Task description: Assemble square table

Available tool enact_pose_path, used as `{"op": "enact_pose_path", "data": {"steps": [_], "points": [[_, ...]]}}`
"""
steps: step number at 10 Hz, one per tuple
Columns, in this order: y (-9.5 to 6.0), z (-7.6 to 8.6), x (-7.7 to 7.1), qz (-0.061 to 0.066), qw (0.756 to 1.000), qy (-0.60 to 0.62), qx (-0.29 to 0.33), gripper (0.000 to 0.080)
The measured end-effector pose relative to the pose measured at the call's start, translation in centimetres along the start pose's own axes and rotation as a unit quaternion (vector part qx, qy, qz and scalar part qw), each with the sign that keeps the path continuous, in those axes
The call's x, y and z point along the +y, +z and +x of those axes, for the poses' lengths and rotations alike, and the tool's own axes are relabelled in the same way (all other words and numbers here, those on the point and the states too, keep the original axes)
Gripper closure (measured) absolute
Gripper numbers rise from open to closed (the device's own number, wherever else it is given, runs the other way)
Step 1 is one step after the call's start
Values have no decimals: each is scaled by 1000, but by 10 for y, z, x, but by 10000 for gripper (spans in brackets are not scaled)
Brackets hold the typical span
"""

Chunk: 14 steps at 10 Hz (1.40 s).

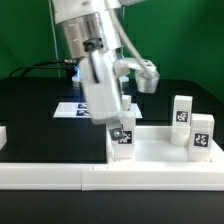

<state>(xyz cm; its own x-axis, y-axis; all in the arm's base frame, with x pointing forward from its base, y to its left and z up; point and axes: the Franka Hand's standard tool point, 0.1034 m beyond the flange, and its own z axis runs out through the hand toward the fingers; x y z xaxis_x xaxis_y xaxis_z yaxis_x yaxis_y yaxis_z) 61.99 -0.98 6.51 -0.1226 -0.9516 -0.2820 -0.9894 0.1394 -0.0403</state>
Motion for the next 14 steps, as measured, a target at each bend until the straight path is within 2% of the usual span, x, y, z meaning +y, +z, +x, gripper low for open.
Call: {"op": "enact_pose_path", "data": {"steps": [1,2,3,4,5,6,7,10,11,14], "points": [[-1,0,1,-8,1000,21,-7,506],[-1,0,1,-10,999,42,-4,506],[-1,0,1,-9,1000,26,-3,425],[0,-2,1,-10,1000,11,1,425],[1,-9,0,-8,997,-80,18,267],[2,-15,0,-1,984,-177,23,175],[2,-17,-3,4,970,-243,26,175],[2,-12,-2,-1,948,-317,29,151],[2,-11,-2,-5,933,-359,32,150],[-1,-13,-6,-35,799,-599,51,150]]}}
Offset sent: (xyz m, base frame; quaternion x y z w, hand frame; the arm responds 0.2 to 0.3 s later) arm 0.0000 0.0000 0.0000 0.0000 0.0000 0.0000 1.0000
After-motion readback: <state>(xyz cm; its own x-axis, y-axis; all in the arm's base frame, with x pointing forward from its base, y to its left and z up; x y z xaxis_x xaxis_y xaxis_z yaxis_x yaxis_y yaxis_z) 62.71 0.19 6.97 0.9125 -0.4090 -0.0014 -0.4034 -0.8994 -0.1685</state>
